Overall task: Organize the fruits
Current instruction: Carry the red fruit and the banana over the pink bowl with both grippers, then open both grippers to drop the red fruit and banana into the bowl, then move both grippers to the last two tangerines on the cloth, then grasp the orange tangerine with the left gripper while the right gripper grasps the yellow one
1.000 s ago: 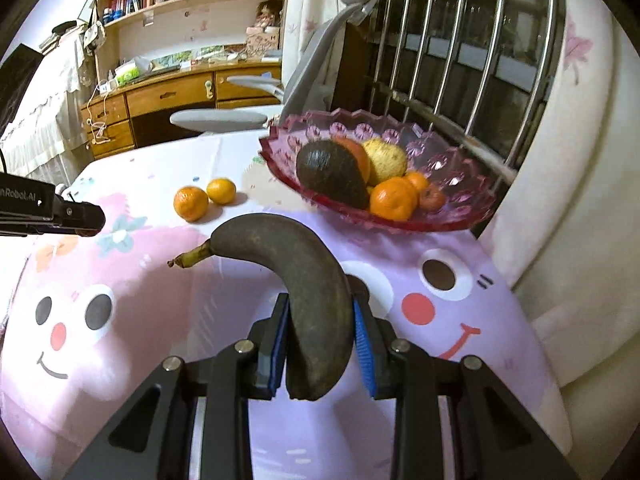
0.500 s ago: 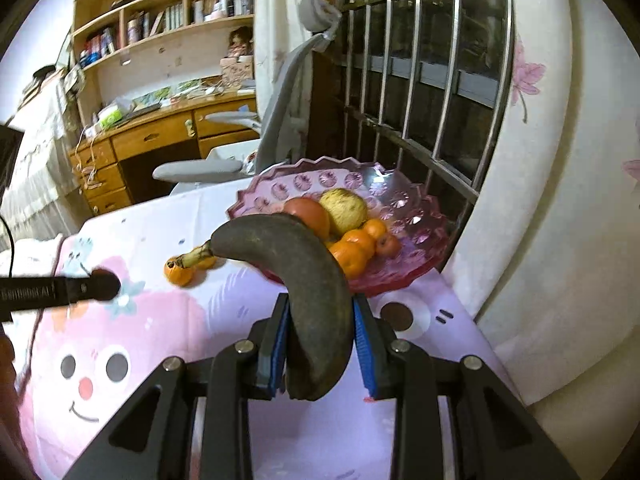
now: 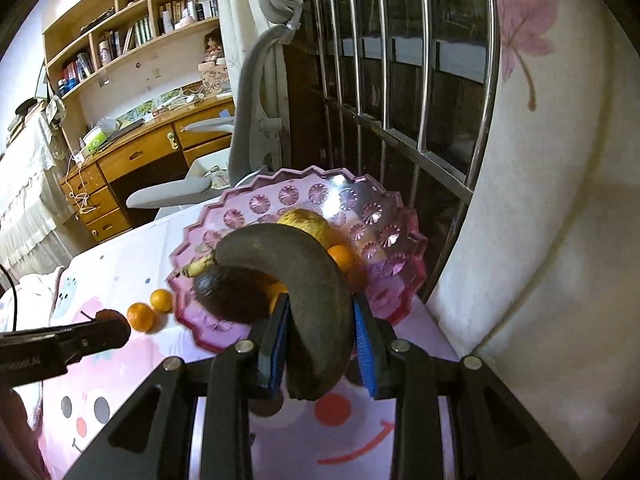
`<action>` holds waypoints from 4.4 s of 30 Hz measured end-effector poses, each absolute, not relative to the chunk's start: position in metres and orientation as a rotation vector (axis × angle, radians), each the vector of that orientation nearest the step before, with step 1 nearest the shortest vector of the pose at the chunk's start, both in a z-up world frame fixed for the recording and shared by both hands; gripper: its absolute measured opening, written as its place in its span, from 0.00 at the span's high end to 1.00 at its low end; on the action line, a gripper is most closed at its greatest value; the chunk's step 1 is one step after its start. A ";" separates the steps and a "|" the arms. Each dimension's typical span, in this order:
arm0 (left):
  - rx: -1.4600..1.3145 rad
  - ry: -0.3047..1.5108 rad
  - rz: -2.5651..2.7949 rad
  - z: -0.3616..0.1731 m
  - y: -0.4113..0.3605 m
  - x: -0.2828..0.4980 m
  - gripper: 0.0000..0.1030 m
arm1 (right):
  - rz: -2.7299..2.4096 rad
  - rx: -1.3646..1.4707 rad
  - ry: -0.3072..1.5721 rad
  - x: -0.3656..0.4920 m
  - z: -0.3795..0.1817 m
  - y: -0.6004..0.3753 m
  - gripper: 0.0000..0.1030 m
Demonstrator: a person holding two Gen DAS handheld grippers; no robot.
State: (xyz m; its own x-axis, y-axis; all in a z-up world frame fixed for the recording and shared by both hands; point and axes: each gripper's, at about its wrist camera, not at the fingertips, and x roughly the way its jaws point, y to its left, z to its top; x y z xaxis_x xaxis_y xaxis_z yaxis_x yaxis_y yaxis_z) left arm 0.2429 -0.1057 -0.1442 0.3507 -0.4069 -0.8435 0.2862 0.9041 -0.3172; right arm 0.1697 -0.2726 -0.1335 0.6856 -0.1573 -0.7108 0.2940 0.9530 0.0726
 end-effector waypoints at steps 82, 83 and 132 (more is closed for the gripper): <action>-0.030 1.131 -0.301 -0.165 -0.027 0.281 0.25 | -0.107 0.444 0.880 0.196 -0.150 -0.200 0.44; -0.032 1.133 -0.299 -0.168 -0.026 0.283 0.25 | -0.100 0.442 0.881 0.196 -0.151 -0.195 0.44; -0.220 1.105 -0.318 -0.238 0.030 0.328 0.63 | -0.087 0.395 1.017 0.270 -0.206 -0.129 0.38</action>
State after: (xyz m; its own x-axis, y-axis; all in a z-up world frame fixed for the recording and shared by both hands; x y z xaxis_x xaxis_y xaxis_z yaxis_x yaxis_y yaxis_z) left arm 0.3283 0.0300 -0.2380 0.4107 -0.3583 -0.8384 0.1415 0.9335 -0.3295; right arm 0.2705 -0.1287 -0.2057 0.5294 0.1105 -0.8411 0.2525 0.9261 0.2805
